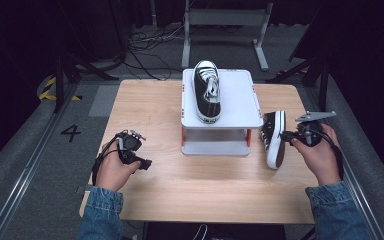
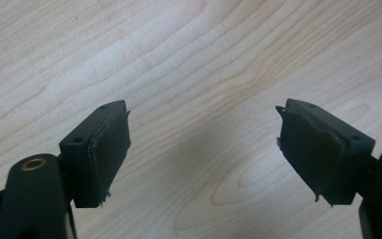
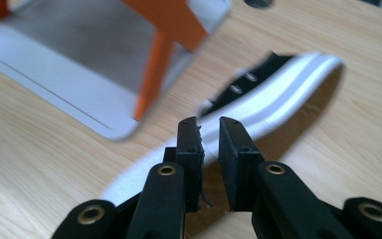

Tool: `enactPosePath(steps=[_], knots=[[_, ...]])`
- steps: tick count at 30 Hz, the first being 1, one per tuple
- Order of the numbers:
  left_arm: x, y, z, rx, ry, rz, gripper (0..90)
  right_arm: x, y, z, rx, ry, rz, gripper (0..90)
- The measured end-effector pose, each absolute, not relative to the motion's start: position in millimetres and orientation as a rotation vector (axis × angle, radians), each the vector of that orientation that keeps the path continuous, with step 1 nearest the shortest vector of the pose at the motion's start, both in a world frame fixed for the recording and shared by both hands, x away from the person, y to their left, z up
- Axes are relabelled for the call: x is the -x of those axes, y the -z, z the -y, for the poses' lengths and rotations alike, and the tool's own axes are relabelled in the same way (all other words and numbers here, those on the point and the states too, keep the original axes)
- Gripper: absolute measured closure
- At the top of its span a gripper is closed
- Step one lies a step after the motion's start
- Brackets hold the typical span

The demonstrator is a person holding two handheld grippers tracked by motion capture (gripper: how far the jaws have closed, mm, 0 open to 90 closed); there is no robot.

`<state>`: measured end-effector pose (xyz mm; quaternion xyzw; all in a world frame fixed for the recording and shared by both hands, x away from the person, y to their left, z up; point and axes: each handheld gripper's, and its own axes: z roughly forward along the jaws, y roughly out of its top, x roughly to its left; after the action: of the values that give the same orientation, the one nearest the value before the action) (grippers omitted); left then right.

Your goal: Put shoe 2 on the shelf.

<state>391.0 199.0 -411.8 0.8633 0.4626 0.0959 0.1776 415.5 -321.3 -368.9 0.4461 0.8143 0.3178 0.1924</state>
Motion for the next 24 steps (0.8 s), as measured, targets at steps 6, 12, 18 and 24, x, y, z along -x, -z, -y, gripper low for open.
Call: enactPosePath(steps=[6,12,18,24], knots=[[-390,414,-203,-2.439,-0.27,-1.317,20.7,-428,383,310,-1.256,-0.87,-2.335,82.9],[-395,416,-201,-2.448,-0.26,-1.304,20.7,-423,384,325,-1.292,-0.937,-2.298,84.3],[-403,415,-195,-2.446,-0.256,-1.286,20.7,-412,381,352,-1.362,-0.937,-2.229,84.6],[-410,417,-186,-2.459,-0.241,-1.259,20.7,-401,381,380,-1.455,-0.938,-2.164,84.6]])
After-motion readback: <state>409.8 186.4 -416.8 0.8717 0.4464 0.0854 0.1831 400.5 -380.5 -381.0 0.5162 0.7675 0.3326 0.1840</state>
